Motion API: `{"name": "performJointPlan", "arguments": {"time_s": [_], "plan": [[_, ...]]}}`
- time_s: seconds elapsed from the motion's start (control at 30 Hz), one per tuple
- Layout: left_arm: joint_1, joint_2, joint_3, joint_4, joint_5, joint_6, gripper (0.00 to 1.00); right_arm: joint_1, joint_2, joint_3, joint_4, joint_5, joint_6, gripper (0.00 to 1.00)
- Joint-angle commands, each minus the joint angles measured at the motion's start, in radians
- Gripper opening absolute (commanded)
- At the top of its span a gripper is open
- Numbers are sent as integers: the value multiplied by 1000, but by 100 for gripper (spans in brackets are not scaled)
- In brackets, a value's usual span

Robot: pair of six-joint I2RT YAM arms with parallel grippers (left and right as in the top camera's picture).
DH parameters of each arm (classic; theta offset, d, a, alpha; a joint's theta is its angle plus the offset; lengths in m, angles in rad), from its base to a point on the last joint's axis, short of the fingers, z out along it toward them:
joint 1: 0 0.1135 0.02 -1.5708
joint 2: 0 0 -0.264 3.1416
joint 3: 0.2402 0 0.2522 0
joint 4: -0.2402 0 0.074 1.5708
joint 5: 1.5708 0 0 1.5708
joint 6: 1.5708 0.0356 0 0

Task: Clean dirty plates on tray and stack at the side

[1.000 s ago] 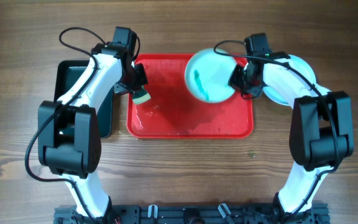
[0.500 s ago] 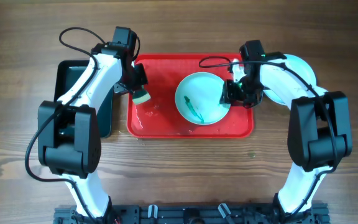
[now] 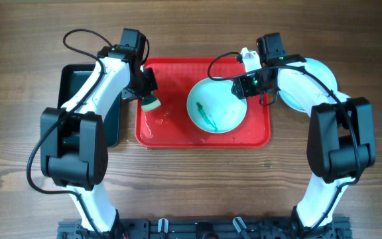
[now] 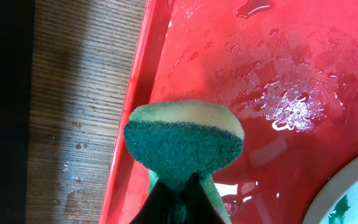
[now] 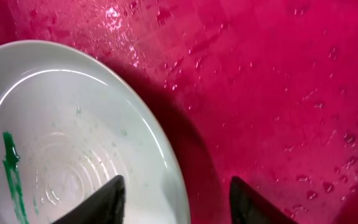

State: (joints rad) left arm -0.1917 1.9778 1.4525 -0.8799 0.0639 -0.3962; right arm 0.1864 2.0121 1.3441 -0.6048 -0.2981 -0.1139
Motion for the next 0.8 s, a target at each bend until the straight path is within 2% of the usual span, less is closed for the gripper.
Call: {"name": "performJointPlan", "arguments": {"time_s": [0.0,0.23,0.33,0.5,0.53,0.57,0.6,0.7,0.77], "plan": [[-2,-32,21,0,-13,-5,4,2,-5,-22,27,11,-45,46],[-3,-32,21,0,-13,-5,4,3,-3,-25,31,13,-35,25],[-2,-32,21,0,-13,-5,4,3,9,-25,35,50,15,24],[-3,-32,21,0,-13,-5,4,2,47,-25,22,72,16,18],[-2,-32,21,1,-13,-5,4,2,52,-25,17,75,16,15],[-2,-32,21,3,-13,-5,4,2,54,-25,13,77,16,7],[-2,-32,21,7,-13,-5,4,2,55,-25,9,97,29,4],[-2,-32,21,16,-13,-5,4,3,54,-10,-33,118,121,4],[-2,-32,21,27,-13,-5,4,3,54,27,-127,108,272,4]]}}
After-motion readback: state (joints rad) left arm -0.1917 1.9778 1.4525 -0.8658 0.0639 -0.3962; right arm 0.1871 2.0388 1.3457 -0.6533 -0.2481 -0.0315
